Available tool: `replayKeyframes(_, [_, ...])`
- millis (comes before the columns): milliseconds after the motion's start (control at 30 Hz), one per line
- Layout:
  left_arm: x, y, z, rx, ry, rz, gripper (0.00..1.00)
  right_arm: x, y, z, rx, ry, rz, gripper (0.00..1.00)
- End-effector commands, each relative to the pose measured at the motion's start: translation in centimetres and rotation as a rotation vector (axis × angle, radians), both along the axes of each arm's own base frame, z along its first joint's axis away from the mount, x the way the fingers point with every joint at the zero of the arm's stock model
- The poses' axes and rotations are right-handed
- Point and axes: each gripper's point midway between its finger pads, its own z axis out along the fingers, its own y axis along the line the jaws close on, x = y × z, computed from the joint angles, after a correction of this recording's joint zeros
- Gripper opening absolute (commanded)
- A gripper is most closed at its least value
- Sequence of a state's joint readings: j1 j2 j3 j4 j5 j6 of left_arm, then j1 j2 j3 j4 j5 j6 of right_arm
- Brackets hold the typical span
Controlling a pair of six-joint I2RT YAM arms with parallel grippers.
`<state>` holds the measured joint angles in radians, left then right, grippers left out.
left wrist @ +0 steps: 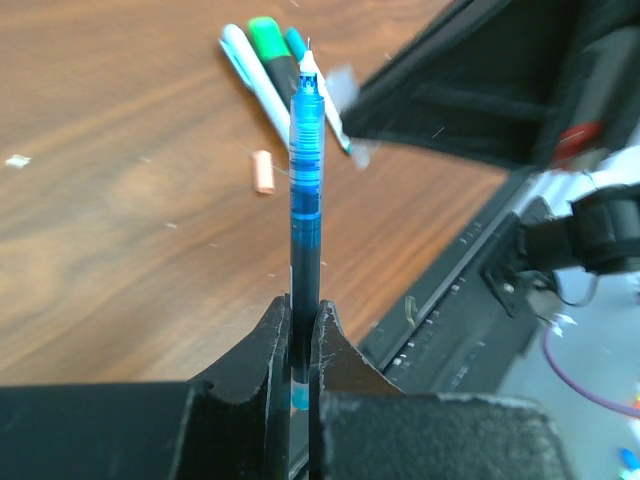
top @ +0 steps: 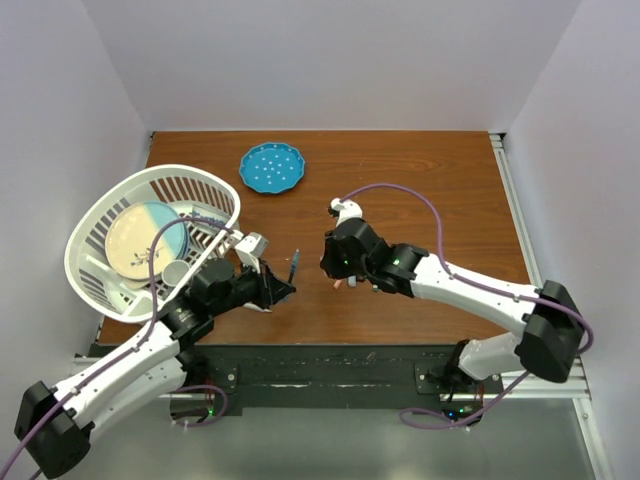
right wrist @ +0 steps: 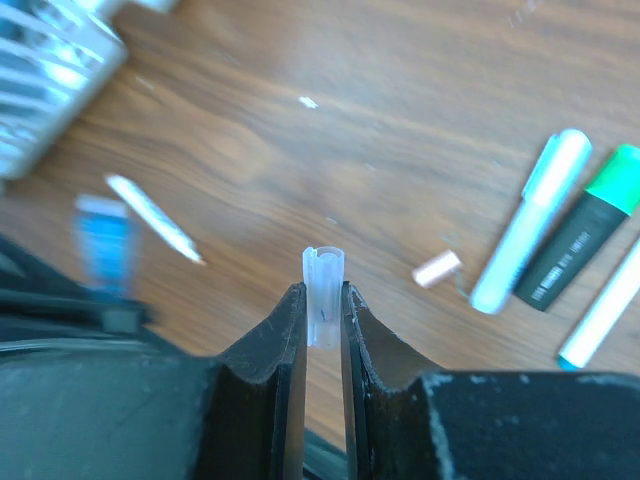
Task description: Insert the pens into the pen caps
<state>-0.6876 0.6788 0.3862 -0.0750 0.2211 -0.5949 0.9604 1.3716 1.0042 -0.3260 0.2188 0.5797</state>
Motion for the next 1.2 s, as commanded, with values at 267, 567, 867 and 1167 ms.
replayKeyframes(267, [-1.1,-3.6,2.8,-0.239,-0.036,-0.161,0.00,1.2,0.9,8.1,0.410,-0.136,-0.143,0.00])
replayKeyframes(567, [-1.4,-3.9,2.8,-0.269,-0.022,-0.172,0.00,1.5,0.6,9.6,0.560,-0.155,-0.215,0.00])
replayKeyframes(867, [-1.4,-4.0,2.4,-0.268,-0.010,-0.174,0.00,1.8,1.0,10.7,0.616,-0.163,-0.224,0.00])
replayKeyframes(1167, [-1.3,-4.0,2.4,-0.270,-0.009,-0.174,0.00,1.7,1.3,10.7,0.621,-0.159,-0.218,0.00])
